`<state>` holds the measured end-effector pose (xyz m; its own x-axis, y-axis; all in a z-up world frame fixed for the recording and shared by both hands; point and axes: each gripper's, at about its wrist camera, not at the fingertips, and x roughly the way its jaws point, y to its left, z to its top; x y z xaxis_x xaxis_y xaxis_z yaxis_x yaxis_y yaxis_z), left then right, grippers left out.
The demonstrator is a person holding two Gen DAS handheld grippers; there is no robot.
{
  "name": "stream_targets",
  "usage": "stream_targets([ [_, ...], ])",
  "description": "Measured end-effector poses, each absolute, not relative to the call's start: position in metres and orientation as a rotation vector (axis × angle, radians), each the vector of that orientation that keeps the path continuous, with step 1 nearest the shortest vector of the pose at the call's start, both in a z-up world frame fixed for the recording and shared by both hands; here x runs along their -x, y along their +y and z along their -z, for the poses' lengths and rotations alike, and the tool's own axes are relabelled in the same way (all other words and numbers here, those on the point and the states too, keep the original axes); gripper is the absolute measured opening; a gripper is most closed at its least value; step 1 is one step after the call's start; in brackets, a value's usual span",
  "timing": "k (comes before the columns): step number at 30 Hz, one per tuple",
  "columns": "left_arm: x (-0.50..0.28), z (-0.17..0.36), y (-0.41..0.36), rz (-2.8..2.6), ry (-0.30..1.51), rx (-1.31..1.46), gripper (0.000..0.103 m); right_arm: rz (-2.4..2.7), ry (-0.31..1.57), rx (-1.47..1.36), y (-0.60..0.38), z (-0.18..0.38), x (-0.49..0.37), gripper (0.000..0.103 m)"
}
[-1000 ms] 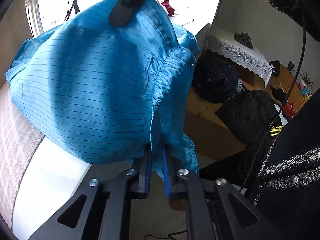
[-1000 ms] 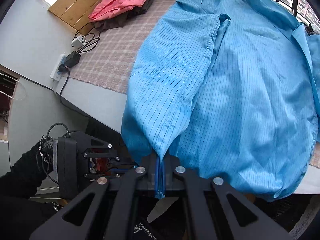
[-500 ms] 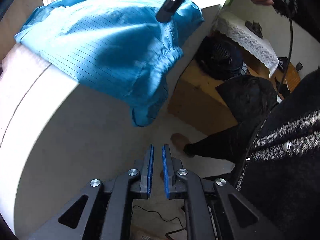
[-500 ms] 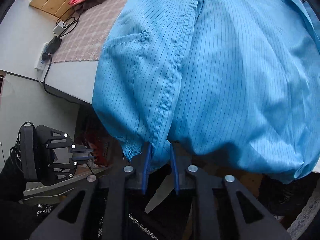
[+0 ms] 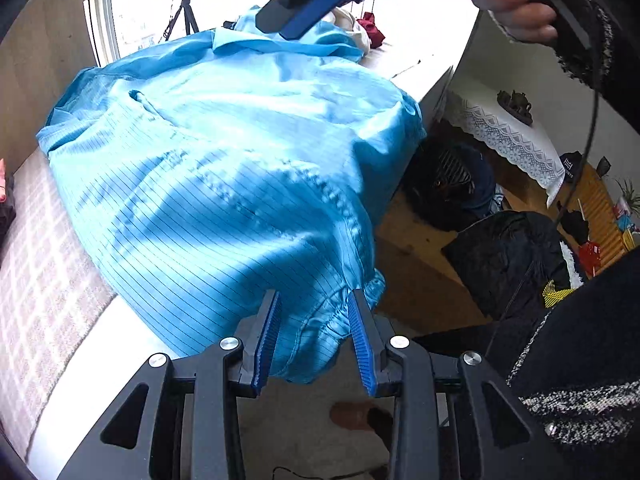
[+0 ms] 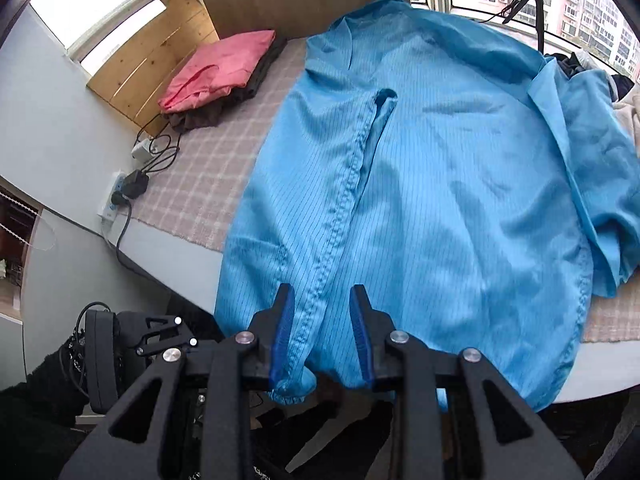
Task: Fold clothes
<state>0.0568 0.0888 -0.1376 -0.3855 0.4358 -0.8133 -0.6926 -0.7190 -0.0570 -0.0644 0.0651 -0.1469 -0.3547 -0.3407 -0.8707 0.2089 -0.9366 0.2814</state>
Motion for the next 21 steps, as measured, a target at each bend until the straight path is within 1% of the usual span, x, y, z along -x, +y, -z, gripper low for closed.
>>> stream_targets([
  [4,-0.044,0.12,0.097,-2.196,0.415,1.123,0.037,2.383,-0.15,-1.429,0.085,0.115,0.123,0.029],
  [5,-0.041,0.116,0.1,-2.213,0.423,1.122,0.037,2.388,-0.117,-1.409,0.085,0.11,0.14,0.029],
  [7,-0.02,0.121,0.1,-2.249,0.432,1.183,0.037,2.364,-0.048,-1.388,0.075,0.108,0.177,0.029],
  [10,0.005,0.143,0.107,-2.279,0.397,1.318,0.037,2.321,0.034,-1.37,0.055,0.115,0.236,0.032],
  [13,0.018,0.162,0.096,-2.29,0.309,1.489,0.037,2.219,0.076,-1.358,0.03,0.133,0.298,0.033],
  [16,0.028,0.169,0.088,-2.311,0.16,1.598,0.037,2.117,0.116,-1.344,0.005,0.152,0.36,0.033],
  [19,0.036,0.17,0.08,-2.34,0.006,1.658,0.039,2.042,0.246,-1.367,-0.037,0.181,0.407,0.033],
  [21,0.039,0.171,0.08,-2.349,-0.006,1.688,0.04,1.995,0.299,-1.396,-0.062,0.202,0.433,0.034],
])
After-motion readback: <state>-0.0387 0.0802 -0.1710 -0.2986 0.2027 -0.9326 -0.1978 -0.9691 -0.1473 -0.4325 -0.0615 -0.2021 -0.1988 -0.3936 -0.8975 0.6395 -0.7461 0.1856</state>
